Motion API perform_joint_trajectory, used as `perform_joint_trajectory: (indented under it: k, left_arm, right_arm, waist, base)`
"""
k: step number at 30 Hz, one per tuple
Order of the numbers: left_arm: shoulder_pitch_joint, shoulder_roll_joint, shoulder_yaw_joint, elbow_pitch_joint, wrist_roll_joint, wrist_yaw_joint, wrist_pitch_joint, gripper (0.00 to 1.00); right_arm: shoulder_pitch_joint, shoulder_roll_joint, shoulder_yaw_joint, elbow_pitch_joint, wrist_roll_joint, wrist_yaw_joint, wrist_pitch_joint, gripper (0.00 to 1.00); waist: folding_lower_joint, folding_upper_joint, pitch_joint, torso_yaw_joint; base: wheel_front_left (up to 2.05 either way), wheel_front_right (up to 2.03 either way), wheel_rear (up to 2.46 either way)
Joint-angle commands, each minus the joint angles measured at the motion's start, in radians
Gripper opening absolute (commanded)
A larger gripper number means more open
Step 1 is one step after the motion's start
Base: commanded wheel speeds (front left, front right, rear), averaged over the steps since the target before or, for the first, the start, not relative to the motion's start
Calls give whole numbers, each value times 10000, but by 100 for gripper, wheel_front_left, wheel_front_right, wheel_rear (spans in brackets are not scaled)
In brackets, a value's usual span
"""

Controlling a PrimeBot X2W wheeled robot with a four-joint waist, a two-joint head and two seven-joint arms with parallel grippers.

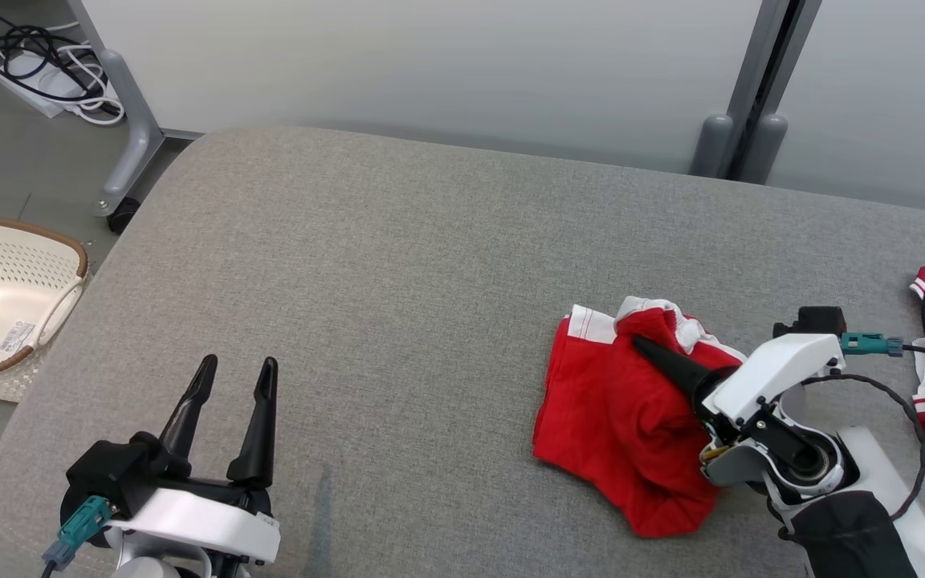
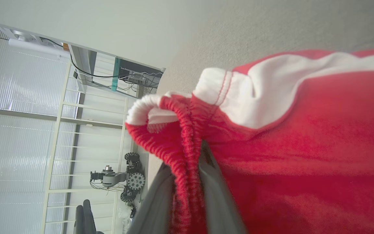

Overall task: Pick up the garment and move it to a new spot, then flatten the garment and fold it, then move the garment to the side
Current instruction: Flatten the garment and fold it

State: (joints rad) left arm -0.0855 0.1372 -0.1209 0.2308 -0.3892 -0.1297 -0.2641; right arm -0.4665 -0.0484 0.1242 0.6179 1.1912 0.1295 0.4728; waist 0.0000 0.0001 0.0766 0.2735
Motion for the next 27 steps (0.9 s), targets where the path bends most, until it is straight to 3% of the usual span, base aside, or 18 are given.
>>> perform_joint_trajectory:
  k: [1,8,13,21,27]
  left_arm:
    - [-51,22,19,-1,-41,-17,-4,100]
    - [-113,37,125,-35,-46,-17,-3,100]
    - [-98,27,158,-51,13,-17,-3,100]
    - [19,54,175,-114,60,-17,-3,100]
    - [131,87,168,-120,75,-17,-3,100]
  right_arm:
    - [-243,-54,262,258,190,25,-122,100]
    - [-498,-57,767,264,870,25,-523,100]
    - [-403,-73,864,-517,1239,25,-752,100]
    - [522,-922,535,-2111,972,25,-1166,100]
    - [1344,-1603,540,-2734,-105,25,-1182,100]
  waist:
    - [0,-1,8,37]
    - [0,-1,59,-74]
    - [0,-1,27,-335]
    - [0,-1,-2,-677]
    - [0,-1,-45,-884]
  base:
    - [0,0,0]
    - [0,0,0]
    - [0,0,0]
    - [0,0,0]
    - [0,0,0]
